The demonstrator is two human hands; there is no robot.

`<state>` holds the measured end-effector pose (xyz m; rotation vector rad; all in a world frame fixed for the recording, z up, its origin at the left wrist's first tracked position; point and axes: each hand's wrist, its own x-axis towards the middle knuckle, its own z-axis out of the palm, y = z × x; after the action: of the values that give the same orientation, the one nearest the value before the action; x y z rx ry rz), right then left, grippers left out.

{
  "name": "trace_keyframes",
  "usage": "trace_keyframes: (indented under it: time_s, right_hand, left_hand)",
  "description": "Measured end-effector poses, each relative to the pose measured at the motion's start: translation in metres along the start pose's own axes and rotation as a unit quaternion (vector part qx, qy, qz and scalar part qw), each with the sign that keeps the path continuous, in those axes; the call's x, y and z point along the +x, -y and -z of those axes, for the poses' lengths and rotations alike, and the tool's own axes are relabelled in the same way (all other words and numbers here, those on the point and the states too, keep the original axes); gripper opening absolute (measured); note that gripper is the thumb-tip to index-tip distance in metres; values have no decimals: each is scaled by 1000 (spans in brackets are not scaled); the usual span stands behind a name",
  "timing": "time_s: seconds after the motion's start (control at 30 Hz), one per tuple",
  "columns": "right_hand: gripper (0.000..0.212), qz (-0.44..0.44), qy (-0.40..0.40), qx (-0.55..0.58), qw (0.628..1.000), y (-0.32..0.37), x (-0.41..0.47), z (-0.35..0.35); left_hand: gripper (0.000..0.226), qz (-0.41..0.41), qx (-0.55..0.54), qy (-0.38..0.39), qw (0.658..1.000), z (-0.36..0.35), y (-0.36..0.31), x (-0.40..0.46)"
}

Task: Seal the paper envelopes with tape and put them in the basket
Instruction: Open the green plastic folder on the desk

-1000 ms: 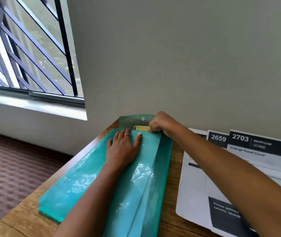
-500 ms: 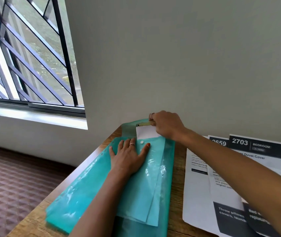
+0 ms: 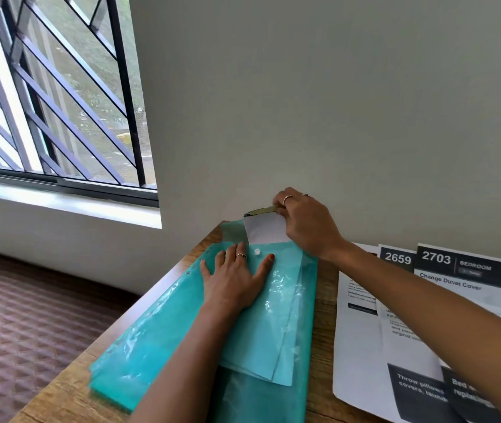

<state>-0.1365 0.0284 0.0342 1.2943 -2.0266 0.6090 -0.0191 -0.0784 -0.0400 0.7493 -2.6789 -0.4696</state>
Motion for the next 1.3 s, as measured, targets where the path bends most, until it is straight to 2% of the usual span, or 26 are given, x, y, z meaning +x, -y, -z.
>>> trace_keyframes:
  time_s: [0.1,0.2,0.27,0.37,0.43,0.5,0.63,0.83,0.93,1.1,1.2,1.3]
  right_hand:
    - [12,-66,69,88,991,-3,1,6]
    - [9,-151,117,173,966,-13,4,14]
    - [8,-214,145,234,937,-17,1,17]
    - [19,-303,197,339,869,-24,-10,17]
    - [19,-319,224,348,853,-29,-16,16]
    - [7,-309,228,310,870,-31,-18,16]
    - [15,-299,184,242,904,-24,-12,10]
    - [5,-301,100,191,929,-23,-1,3]
    - [9,-307,83,187,929,-30,6,7]
    - [23,-345,147,246,894,-39,-1,8]
    - [31,-337,139,194,911,-43,-6,24]
    - [25,-318,120,170,925,-46,-12,53]
  left_hand:
    - [84,-6,13,1,1000,-1,0,0]
    - [84,-12,22,-12,1000,-3,0,-1]
    - [84,-15,31,-6,999,-3,1,0]
    - [83,-20,42,3,999,-4,1,0]
    - [83,-19,44,6,999,-3,2,0]
    - [82,-19,45,8,999,-3,2,1]
    - [82,-15,39,9,999,-4,2,1]
    - [82,-15,26,14,999,-4,2,2]
    - [82,-15,33,17,999,-4,2,2]
    - [80,-17,62,29,997,-4,1,2]
    - [79,-22,63,26,997,-4,1,1]
    - [78,-22,54,27,998,-3,0,1]
